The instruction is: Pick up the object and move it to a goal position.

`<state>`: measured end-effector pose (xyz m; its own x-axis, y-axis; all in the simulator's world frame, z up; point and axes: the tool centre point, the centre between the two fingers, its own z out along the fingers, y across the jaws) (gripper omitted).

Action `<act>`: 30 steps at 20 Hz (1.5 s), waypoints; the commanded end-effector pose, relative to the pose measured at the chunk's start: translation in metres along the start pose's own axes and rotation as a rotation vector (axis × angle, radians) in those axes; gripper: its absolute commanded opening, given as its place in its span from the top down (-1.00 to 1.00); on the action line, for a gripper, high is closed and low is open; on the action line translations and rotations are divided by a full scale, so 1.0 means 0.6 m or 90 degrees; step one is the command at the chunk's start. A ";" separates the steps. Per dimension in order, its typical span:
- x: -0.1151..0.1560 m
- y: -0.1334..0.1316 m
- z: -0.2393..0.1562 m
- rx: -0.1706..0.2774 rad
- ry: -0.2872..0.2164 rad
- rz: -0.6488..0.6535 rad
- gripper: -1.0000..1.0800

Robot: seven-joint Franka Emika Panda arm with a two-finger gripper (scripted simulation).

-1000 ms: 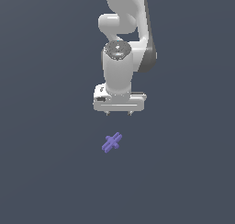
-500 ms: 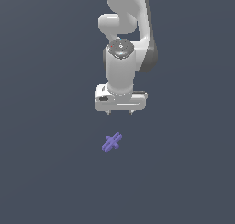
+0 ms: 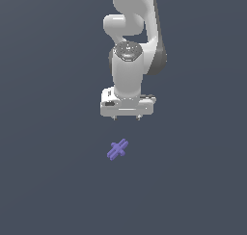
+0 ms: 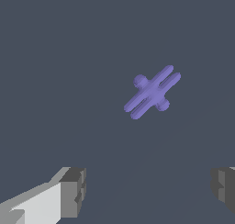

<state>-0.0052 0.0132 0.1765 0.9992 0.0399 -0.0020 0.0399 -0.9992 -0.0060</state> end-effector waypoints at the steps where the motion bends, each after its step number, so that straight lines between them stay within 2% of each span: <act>1: 0.001 0.000 0.001 0.000 0.000 0.005 -0.92; 13: 0.019 0.009 0.023 0.006 -0.002 0.113 -0.92; 30: 0.069 0.037 0.091 0.009 -0.006 0.429 -0.92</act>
<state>0.0339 -0.0057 0.1257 0.8328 -0.5532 -0.0191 -0.5535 -0.8327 -0.0146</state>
